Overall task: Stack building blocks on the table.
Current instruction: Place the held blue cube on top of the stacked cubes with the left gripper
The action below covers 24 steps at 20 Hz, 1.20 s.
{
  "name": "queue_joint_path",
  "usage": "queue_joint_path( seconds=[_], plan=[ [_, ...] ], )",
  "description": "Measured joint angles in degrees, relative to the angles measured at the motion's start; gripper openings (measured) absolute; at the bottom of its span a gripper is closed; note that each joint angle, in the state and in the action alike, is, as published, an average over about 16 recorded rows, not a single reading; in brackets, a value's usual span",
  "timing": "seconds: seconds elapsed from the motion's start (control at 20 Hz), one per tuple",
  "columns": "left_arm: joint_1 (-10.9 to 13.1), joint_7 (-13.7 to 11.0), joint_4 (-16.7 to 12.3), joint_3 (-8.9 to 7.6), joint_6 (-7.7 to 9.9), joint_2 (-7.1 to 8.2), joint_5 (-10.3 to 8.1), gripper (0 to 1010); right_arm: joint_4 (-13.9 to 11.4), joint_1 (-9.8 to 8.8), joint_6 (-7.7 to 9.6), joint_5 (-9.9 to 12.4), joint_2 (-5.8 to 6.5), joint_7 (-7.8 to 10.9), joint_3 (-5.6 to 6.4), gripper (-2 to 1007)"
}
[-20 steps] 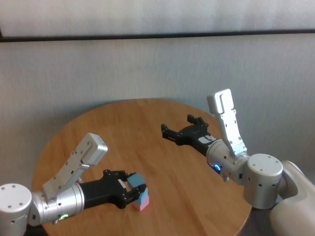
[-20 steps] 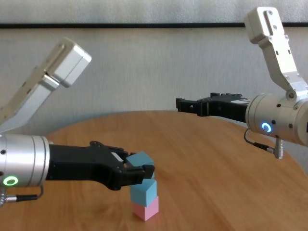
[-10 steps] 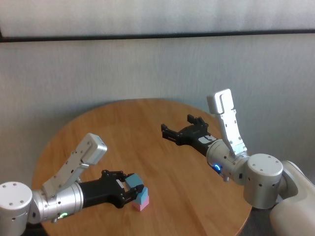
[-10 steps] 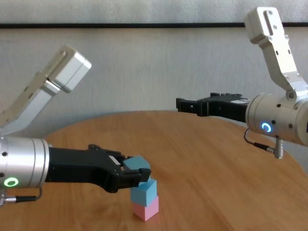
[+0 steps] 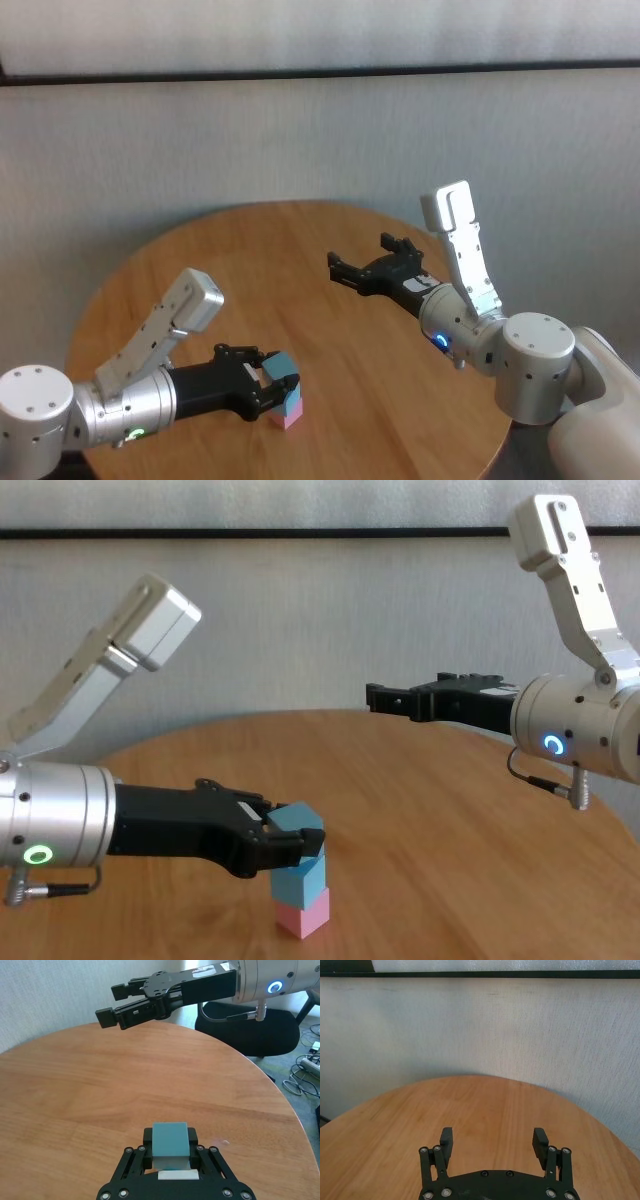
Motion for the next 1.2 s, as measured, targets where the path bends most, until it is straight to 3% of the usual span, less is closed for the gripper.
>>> queue_joint_path(
  seconds=[0.6, 1.2],
  plan=[
    [-0.99, 0.05, 0.60, 1.50, 0.33, 0.56, -1.01, 396, 0.00, 0.00, 0.00, 0.00, 0.00, 0.00, 0.00, 1005],
    [-1.11, 0.22, 0.54, 1.83, 0.35, 0.85, -1.12, 414, 0.00, 0.00, 0.00, 0.00, 0.00, 0.00, 0.00, 1005]
  ],
)
